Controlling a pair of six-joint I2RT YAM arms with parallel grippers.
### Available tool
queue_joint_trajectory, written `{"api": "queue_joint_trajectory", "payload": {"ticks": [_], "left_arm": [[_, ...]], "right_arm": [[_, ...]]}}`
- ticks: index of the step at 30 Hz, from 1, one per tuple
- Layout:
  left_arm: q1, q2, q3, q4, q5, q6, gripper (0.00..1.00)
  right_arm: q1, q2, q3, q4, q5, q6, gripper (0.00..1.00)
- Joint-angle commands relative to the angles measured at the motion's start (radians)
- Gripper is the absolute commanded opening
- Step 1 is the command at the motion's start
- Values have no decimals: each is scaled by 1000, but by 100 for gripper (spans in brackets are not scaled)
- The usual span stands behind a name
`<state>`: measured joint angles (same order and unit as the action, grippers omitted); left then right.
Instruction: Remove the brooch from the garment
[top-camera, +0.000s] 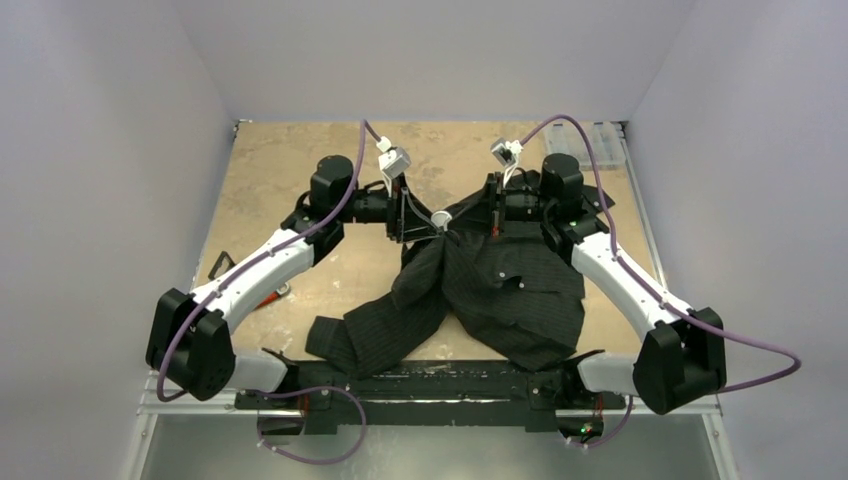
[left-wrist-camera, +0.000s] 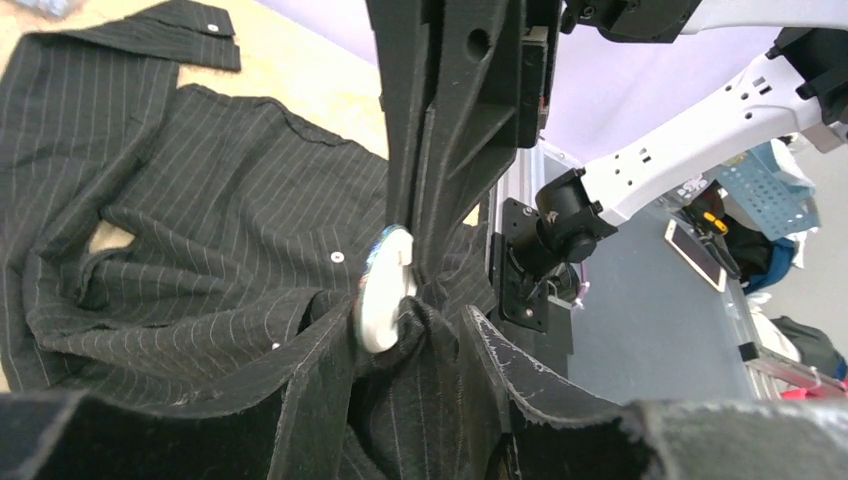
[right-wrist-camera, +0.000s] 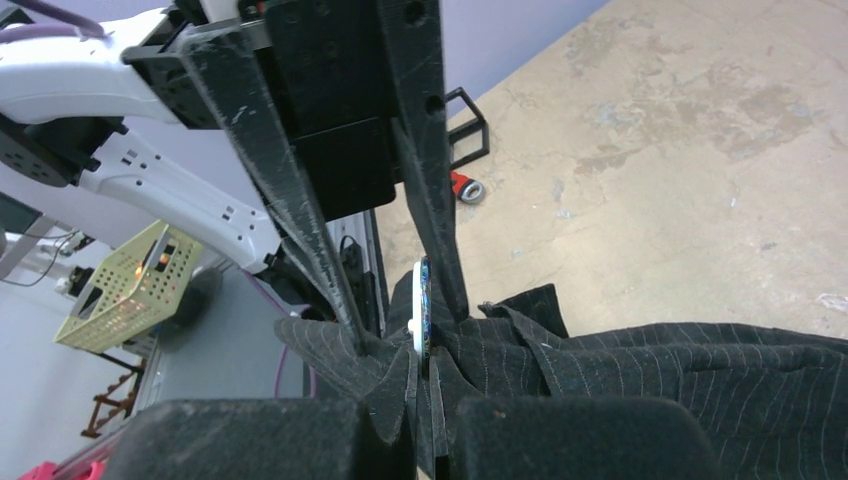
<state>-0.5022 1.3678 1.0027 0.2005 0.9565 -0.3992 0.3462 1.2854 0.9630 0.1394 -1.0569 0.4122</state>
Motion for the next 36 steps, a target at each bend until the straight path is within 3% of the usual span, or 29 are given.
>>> {"api": "queue_joint_trajectory", "payload": {"ticks": [1,9,19,28,34,36], "left_arm": [[-20,-39,55,-41,-58,73,41],[-65,-18,99,-111,-134,115,40],[-70,16,142,-164,-184,104,32],[-71,44,168,-199,-232,94,13],[-71,57,181,-264,-274,83,13],[-70,56,185,-278,-289,100,20]], "right_arm": [[0,-20,27,12,42,10,0],[0,-31,26,-27,65,-24,0],[1,-48,21,-37,76,-46,0],[3,-65,14,-47,85,-72,0],[4,-80,8,-55,109,-89,0],[4,-76,8,-56,111,-85,0]]}}
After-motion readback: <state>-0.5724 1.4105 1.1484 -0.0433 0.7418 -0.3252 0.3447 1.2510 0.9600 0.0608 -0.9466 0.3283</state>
